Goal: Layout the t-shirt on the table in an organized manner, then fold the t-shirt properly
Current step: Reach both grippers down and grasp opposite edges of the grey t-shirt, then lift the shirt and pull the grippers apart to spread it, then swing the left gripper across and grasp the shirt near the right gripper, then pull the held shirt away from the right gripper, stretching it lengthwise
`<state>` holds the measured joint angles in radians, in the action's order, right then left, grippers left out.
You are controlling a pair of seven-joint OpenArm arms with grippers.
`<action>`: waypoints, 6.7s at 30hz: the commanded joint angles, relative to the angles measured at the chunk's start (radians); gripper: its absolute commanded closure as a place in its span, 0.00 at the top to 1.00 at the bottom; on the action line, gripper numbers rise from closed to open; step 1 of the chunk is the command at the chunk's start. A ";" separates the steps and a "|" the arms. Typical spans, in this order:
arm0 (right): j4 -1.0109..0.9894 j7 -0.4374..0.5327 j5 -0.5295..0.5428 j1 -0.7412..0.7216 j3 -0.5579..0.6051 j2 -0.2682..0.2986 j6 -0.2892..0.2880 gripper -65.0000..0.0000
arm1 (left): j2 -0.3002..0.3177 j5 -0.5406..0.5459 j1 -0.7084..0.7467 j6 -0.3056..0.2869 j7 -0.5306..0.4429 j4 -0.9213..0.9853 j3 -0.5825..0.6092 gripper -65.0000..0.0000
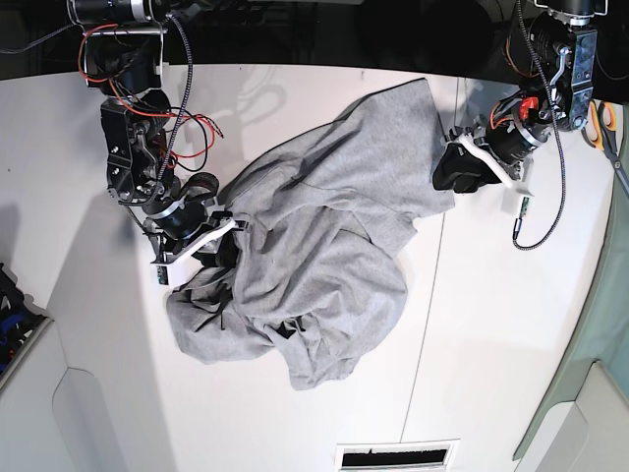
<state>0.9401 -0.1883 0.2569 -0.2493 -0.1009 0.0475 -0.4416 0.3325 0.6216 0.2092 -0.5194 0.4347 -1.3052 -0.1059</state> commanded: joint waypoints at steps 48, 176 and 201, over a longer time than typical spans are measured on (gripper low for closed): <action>0.254 -0.201 0.200 0.130 -0.384 0.282 -0.097 0.00 | 0.136 0.048 0.106 -0.179 0.191 -0.173 0.034 0.00; 0.084 -0.343 0.161 0.042 -0.349 0.232 -0.079 0.39 | -0.305 -0.515 -0.057 0.198 0.159 -0.316 0.743 0.61; 0.084 -0.214 -0.006 0.039 -0.349 0.278 -0.082 0.00 | -0.051 -0.588 -0.112 -0.010 0.229 -0.324 0.925 0.00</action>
<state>1.0107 -0.4286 0.2409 -0.1917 -0.4458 0.3035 -0.5247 0.2802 0.0616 0.1059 -0.5518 0.6533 -1.6157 0.8246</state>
